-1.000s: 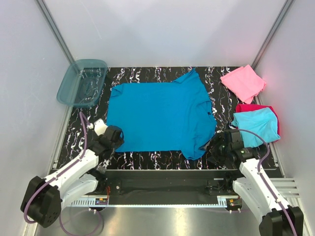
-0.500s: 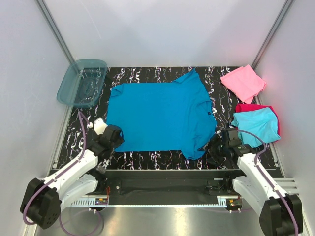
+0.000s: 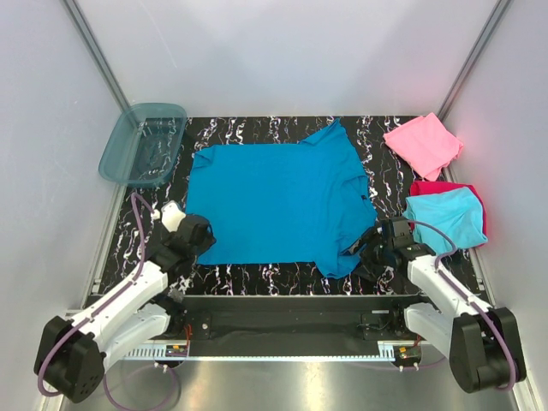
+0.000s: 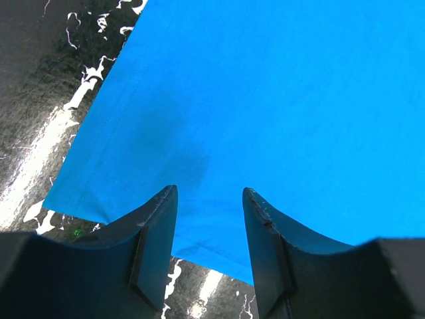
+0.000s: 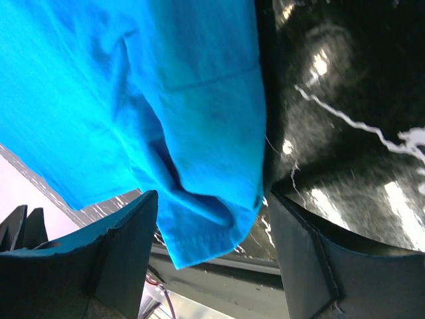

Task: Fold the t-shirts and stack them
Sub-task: Flatten the tshirt out

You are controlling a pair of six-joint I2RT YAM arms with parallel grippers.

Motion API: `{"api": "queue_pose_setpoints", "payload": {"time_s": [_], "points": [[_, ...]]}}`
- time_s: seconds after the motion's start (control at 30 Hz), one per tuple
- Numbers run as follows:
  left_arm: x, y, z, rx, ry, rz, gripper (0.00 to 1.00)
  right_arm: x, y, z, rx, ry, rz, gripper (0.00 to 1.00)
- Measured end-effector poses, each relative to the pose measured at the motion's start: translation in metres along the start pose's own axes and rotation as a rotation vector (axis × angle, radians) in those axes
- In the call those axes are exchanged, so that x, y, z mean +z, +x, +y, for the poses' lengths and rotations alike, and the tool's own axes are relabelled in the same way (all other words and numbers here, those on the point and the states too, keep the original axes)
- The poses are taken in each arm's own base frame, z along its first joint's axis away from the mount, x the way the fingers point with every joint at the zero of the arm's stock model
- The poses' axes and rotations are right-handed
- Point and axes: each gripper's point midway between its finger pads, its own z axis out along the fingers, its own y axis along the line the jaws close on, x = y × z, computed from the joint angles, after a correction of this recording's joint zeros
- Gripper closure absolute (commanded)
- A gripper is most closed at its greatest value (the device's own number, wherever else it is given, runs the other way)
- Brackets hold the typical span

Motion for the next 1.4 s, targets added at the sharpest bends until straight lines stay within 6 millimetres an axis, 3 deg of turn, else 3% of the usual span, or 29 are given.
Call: {"api": "queue_pose_setpoints", "payload": {"time_s": [0.27, 0.43, 1.07, 1.4], "points": [[-0.005, -0.004, -0.001, -0.002, 0.009, -0.006, 0.52, 0.011, -0.009, 0.011, 0.004, -0.013, 0.002, 0.32], [-0.006, -0.004, 0.001, 0.004, 0.002, -0.005, 0.52, 0.012, -0.011, 0.014, 0.001, -0.022, -0.007, 0.5], [-0.004, -0.003, 0.0, 0.014, -0.011, 0.005, 0.53, -0.005, -0.028, 0.035, -0.05, -0.063, -0.089, 0.48], [-0.004, -0.003, 0.0, 0.013, -0.008, 0.005, 0.53, 0.008, -0.036, 0.04, -0.054, -0.03, -0.073, 0.49]]}}
